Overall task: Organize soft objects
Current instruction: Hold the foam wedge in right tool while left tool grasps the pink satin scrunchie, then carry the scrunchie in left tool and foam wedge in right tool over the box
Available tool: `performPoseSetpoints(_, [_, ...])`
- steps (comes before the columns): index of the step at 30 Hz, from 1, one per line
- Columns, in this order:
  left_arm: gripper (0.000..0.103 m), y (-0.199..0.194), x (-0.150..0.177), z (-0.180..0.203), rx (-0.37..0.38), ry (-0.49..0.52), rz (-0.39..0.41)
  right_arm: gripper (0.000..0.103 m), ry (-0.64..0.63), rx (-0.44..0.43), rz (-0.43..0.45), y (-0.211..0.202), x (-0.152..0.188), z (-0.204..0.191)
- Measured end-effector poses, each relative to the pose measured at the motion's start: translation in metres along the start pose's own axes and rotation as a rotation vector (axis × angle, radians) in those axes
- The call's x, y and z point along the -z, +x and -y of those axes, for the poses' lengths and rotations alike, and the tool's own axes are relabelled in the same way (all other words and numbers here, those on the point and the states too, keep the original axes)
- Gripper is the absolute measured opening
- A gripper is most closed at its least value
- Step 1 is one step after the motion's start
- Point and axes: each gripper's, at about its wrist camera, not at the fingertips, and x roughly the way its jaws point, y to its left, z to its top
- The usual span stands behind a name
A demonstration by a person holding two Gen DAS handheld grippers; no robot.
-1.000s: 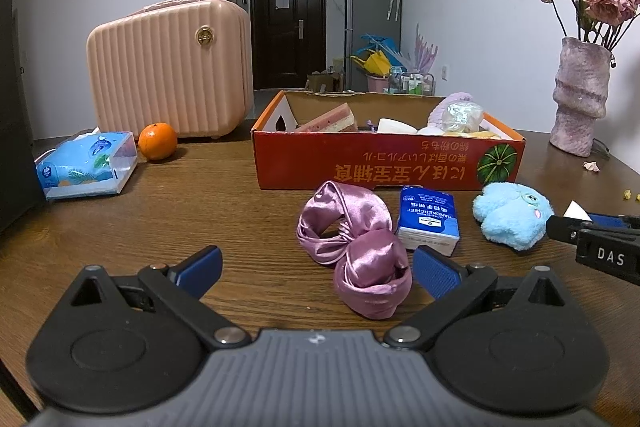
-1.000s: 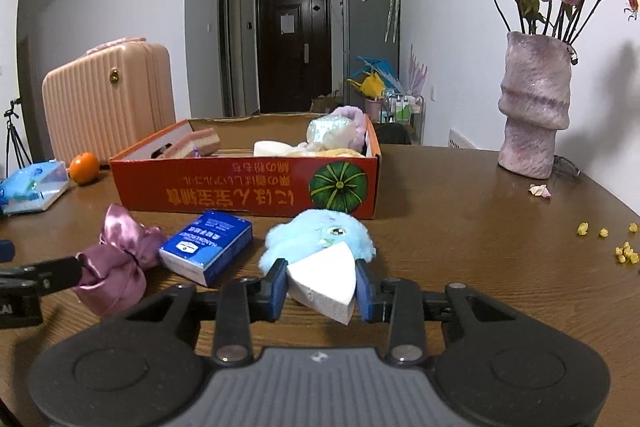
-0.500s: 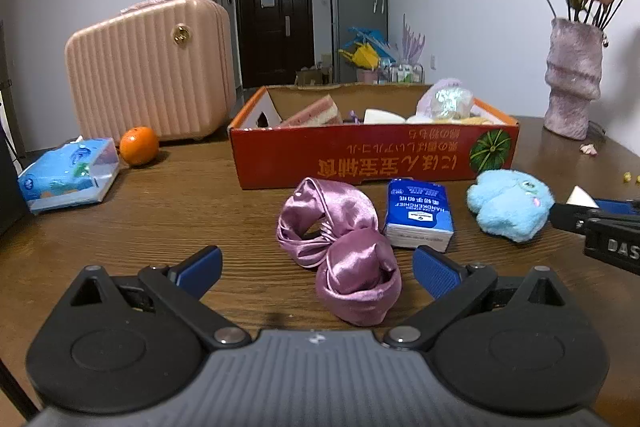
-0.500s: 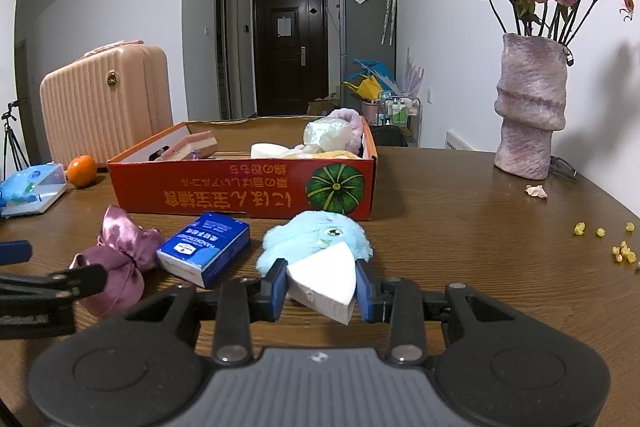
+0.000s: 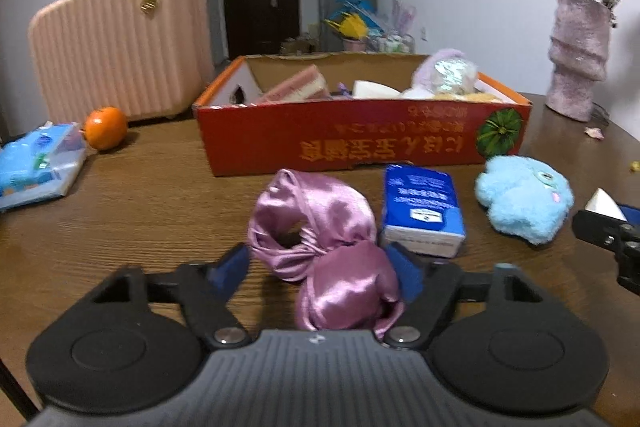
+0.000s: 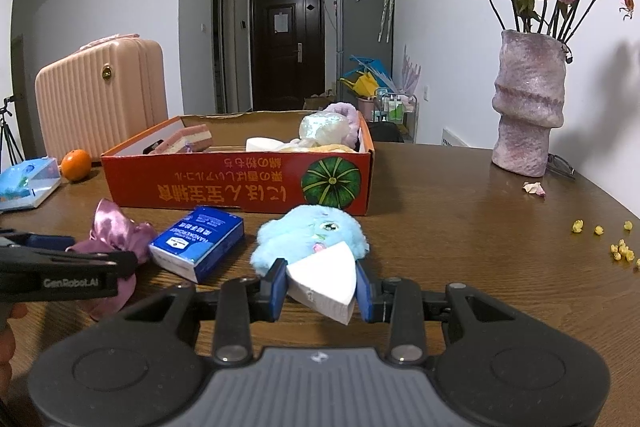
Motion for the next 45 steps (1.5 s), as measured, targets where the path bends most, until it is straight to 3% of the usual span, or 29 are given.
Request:
performPoseSetpoints(3, [0.055, -0.002, 0.002, 0.003, 0.024, 0.021, 0.001, 0.035, -0.003, -0.001, -0.002, 0.001, 0.0, 0.0])
performPoseSetpoints(5, [0.038, -0.003, 0.003, 0.006, 0.041, 0.037, -0.001, 0.035, -0.006, -0.001, 0.001, 0.0, 0.001, -0.001])
performPoseSetpoints(9, [0.034, -0.007, 0.003, 0.006, 0.047, 0.028, 0.007, 0.035, -0.008, -0.005, 0.005, -0.001, 0.001, -0.001])
performPoseSetpoints(29, [0.033, -0.074, -0.006, -0.005, 0.004, -0.056, 0.265, 0.035, -0.011, -0.052, 0.109, -0.023, -0.007, -0.008])
performPoseSetpoints(45, [0.033, -0.1, 0.0, -0.003, -0.017, -0.099, 0.321, 0.035, -0.009, -0.079, 0.192, -0.042, -0.01, -0.029])
